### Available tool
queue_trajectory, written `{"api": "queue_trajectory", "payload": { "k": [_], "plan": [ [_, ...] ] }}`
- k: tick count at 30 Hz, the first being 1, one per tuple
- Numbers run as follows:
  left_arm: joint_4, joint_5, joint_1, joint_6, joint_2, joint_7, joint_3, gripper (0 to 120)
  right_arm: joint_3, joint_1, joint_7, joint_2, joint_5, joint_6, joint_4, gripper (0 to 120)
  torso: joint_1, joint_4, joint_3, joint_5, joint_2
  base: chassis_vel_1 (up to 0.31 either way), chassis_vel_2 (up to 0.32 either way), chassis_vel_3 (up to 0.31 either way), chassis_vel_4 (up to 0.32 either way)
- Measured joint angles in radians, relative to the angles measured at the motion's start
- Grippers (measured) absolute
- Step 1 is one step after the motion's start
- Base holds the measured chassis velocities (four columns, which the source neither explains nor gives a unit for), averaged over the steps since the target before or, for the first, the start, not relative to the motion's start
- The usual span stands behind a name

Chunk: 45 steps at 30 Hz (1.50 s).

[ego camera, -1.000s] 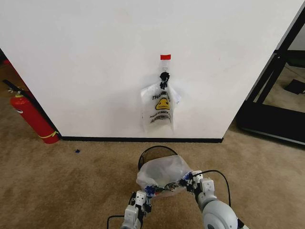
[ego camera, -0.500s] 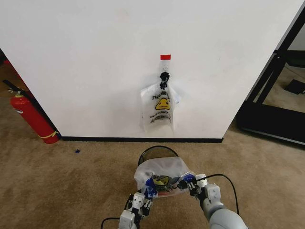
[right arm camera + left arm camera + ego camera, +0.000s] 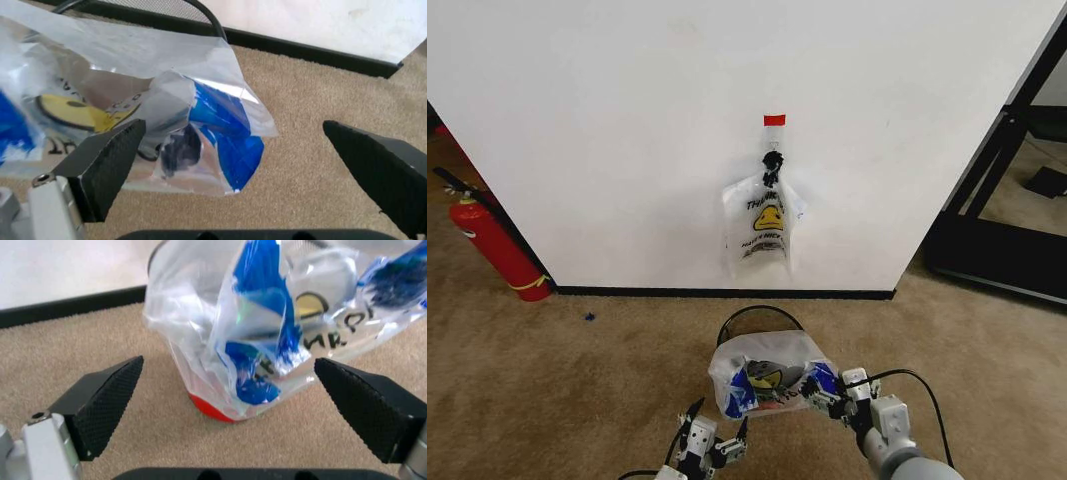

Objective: Pick up the garbage bag from the wall and place it over the trash bin.

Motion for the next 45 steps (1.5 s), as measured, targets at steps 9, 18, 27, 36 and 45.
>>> {"api": "queue_trajectory", "payload": {
  "k": [9, 18, 27, 36, 45],
  "plan": [
    [-0.098, -0.006, 0.030, -0.011, 0.039, 0.016, -0.082, 100, 0.095, -0.110, -0.034, -0.055, -0.022, 0.038, 0.091, 100, 0.000, 0.0001, 0.000, 0.0000, 0.000, 0.000, 0.000, 0.000, 0.000],
    [-0.133, -0.220, -0.222, 0.030, 0.115, 0.057, -0.139, 100, 0.246, -0.156, -0.230, 0.045, -0.140, 0.520, -0.040, 100, 0.000, -0.0002, 0.000, -0.0002, 0.000, 0.000, 0.000, 0.000, 0.000],
    [0.000, -0.388, -0.620, 0.120, 0.216, 0.190, 0.017, 100, 0.289, -0.181, -0.324, 0.203, -0.190, 0.682, -0.089, 100, 0.000, -0.0002, 0.000, -0.0002, 0.000, 0.000, 0.000, 0.000, 0.000],
    [0.197, -0.435, -1.211, 0.309, 0.219, 0.358, 0.499, 100, 0.359, -0.234, -0.321, 0.229, -0.167, 0.654, -0.008, 100, 0.000, -0.0001, 0.000, 0.0003, 0.000, 0.000, 0.000, 0.000, 0.000],
    [0.416, -0.433, -1.516, 0.381, 0.055, 0.405, 0.789, 100, 0.436, -0.311, -0.313, 0.241, -0.126, 0.649, 0.061, 100, 0.000, -0.0004, 0.000, 0.0003, 0.000, 0.000, 0.000, 0.000, 0.000]
  ]
}}
